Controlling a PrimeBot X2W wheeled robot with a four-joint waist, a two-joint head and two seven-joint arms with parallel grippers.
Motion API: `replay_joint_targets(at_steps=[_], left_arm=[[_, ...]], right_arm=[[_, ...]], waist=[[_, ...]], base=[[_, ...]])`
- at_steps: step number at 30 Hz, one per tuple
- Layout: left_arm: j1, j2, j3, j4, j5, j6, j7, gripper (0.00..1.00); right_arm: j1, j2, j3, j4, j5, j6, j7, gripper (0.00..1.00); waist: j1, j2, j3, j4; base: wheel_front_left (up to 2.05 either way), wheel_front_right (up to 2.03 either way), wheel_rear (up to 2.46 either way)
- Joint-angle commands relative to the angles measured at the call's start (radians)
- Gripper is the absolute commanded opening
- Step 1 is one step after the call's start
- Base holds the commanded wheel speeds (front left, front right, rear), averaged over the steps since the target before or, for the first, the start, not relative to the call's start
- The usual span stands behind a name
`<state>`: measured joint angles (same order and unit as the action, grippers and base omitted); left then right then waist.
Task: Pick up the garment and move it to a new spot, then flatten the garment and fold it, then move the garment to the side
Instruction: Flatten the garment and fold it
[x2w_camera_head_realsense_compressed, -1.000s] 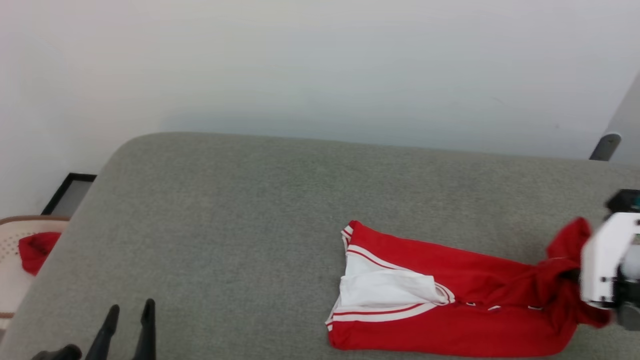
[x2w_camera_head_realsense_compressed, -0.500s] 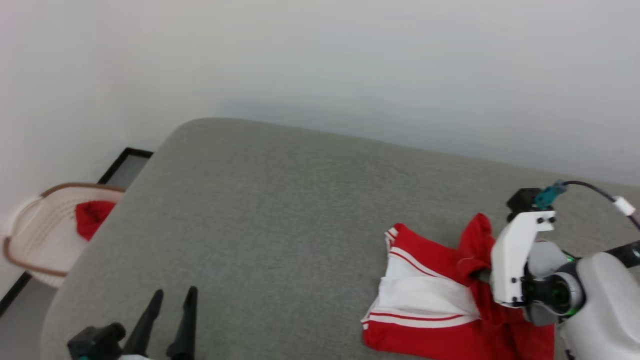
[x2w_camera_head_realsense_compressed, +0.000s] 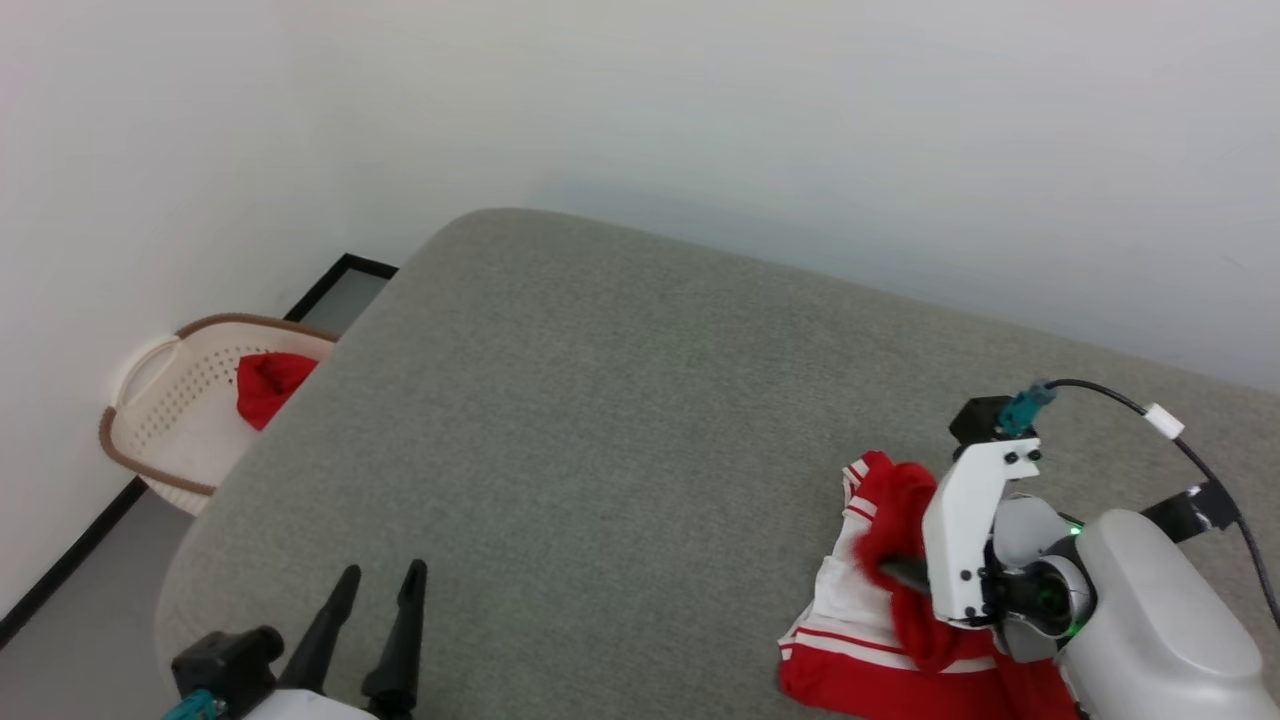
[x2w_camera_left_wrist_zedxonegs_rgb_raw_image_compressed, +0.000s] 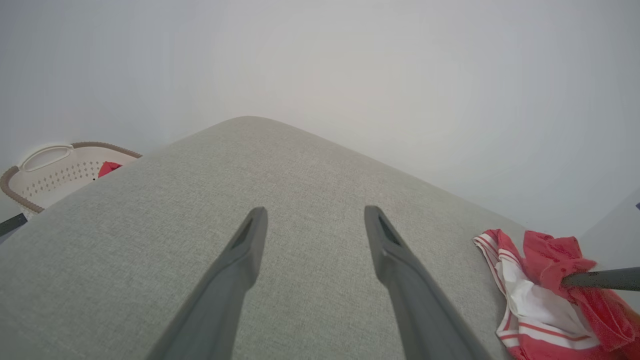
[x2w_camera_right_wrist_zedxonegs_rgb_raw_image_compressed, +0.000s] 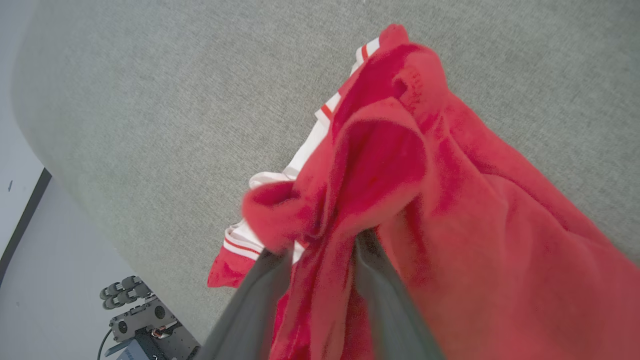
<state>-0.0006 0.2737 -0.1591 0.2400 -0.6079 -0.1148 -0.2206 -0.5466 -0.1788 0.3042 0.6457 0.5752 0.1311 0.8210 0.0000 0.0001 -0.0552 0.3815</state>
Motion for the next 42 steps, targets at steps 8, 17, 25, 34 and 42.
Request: replay_joint_targets(at_steps=[8,17,25,34,42], left_arm=[[0.015,0.013,0.028,0.01,-0.015,0.005,-0.018,1.0],[0.063,0.036,0.081,-0.034,-0.009,0.031,-0.033,1.0],[0.1,0.051,0.11,-0.09,0.007,0.052,-0.038,1.0],[0.132,0.062,0.122,-0.108,0.032,0.056,-0.042,1.0],[0.148,0.072,0.141,-0.097,0.057,0.051,-0.044,1.0]], right_arm=[[-0.046,0.012,0.068,-0.043,0.054,-0.001,-0.012,1.0],[-0.015,-0.061,0.078,-0.208,0.119,-0.001,-0.099,1.0],[0.083,-0.151,0.011,-0.332,0.088,-0.001,-0.308,1.0],[0.236,-0.225,-0.061,-0.427,0.036,-0.001,-0.59,1.0],[0.367,-0.243,-0.119,-0.465,-0.054,-0.001,-0.801,1.0]], waist=[[0.0,-0.0001,-0.003,-0.077],[0.0,-0.0001,-0.005,-0.234],[0.0,-0.0001,-0.009,-0.347],[0.0,-0.0001,-0.019,-0.415],[0.0,-0.0001,-0.039,-0.431]], base=[[0.0,0.0,0.0],[0.0,0.0,0.0],[0.0,0.0,0.0],[0.0,0.0,0.0],[0.0,0.0,0.0]])
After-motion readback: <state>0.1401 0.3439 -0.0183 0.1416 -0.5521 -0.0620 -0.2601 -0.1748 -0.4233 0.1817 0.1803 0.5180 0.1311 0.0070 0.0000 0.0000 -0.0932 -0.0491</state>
